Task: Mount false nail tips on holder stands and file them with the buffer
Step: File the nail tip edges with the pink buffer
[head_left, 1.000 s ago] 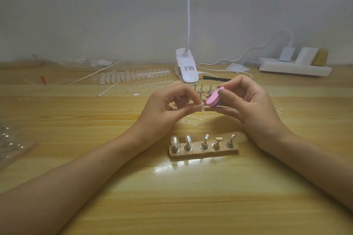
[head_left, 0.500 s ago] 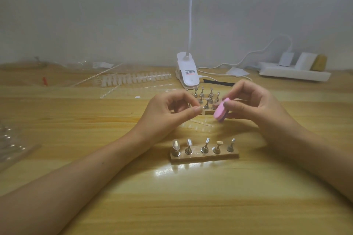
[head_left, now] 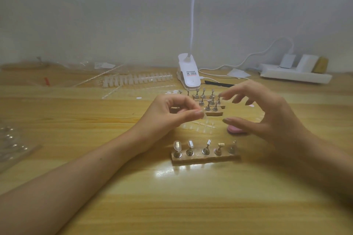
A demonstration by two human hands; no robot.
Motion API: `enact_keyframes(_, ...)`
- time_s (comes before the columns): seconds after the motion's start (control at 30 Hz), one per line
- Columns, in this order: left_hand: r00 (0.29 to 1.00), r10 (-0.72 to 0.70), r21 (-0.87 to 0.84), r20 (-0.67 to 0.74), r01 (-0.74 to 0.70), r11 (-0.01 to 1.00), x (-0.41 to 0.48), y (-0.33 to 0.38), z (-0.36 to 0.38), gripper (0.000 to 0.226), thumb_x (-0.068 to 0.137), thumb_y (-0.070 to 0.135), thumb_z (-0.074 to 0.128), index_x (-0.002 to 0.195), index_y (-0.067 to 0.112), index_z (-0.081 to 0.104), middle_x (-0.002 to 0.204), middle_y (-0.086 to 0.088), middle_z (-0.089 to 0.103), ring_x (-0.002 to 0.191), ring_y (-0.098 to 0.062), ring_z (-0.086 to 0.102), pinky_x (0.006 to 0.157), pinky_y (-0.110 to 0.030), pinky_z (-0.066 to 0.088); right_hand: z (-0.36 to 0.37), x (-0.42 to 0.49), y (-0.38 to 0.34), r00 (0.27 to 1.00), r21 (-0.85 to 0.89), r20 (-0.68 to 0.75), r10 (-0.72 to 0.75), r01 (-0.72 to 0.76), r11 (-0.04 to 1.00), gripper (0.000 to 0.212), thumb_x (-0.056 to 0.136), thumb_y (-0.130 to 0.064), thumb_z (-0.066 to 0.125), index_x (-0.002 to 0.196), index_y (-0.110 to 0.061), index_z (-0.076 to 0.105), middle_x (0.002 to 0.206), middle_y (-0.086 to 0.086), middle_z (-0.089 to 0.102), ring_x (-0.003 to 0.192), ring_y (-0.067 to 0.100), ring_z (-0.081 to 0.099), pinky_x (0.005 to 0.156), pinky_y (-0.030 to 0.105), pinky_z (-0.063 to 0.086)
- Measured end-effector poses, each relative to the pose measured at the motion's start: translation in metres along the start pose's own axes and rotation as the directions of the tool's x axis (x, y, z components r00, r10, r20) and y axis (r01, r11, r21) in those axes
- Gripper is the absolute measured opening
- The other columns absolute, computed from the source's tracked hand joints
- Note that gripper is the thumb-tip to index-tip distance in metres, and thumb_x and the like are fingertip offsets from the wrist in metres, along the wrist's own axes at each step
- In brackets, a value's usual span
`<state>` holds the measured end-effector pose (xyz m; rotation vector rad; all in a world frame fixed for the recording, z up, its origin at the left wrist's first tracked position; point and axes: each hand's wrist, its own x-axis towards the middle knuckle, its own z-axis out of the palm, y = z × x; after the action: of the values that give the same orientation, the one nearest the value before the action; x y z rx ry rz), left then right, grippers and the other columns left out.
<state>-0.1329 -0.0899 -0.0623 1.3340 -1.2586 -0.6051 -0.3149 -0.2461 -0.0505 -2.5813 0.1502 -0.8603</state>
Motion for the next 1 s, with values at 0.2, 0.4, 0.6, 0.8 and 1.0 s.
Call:
enact_keyframes(0.2,0.988,-0.009,-0.102,0.153,0.025,0.994,-0.003,0.003,0.002,0.003,0.076,0.022,0.071,0.078,0.02,0.071,0.078,0.003,0.07,0.079,-0.003,0.065,0.077,-0.012,0.047,0.009,0.004,-0.034,0.978,-0.063,0.001,-0.21,0.209,0.976,0.028,0.079,-0.03,0.08,0.102,-0.014,0.075,0.095,-0.001,0.07,0.088,0.017,0.065,0.08,0.031,0.053)
enact_keyframes(0.4,0.979,-0.028,-0.1,0.2,0.048,0.994,-0.005,0.014,0.004,0.007,0.086,0.013,0.066,0.081,0.017,0.068,0.071,0.016,0.068,0.065,0.008,0.06,0.062,-0.002,0.042,0.006,0.005,-0.045,0.972,-0.158,-0.077,-0.221,0.207,0.965,0.022,0.079,-0.031,0.08,0.088,-0.012,0.077,0.086,-0.002,0.072,0.08,0.027,0.065,0.071,0.046,0.052)
enact_keyframes(0.6,0.983,-0.084,-0.005,0.165,0.086,0.996,-0.004,0.032,0.003,0.012,0.087,0.043,0.064,0.08,0.035,0.071,0.071,0.021,0.062,0.059,0.003,0.046,0.054,-0.012,0.034,-0.005,0.006,-0.051,0.988,0.0,-0.131,-0.086,0.087,0.996,0.02,0.078,-0.036,0.076,0.089,-0.02,0.076,0.084,-0.009,0.072,0.086,0.015,0.063,0.078,0.028,0.047)
enact_keyframes(0.8,0.949,-0.208,0.452,0.237,0.082,0.888,-0.017,0.034,0.003,0.058,0.067,0.045,0.086,0.113,0.043,0.05,0.1,0.021,0.064,0.096,0.001,0.057,0.082,-0.023,0.049,-0.003,-0.006,-0.04,0.992,0.18,-0.021,0.128,-0.122,0.976,0.02,0.071,-0.046,0.085,0.082,-0.033,0.074,0.086,-0.019,0.074,0.092,0.008,0.066,0.079,0.018,0.045)
enact_keyframes(1.0,0.985,-0.11,0.411,0.134,0.046,0.91,-0.028,0.023,0.017,0.046,0.079,0.013,0.076,0.113,0.032,0.051,0.087,0.011,0.065,0.079,-0.005,0.06,0.074,-0.027,0.051,0.01,-0.014,-0.036,0.987,0.19,0.032,0.156,-0.159,0.969,0.008,0.073,-0.035,0.078,0.079,-0.032,0.072,0.086,-0.021,0.072,0.091,0.01,0.063,0.073,0.01,0.039)
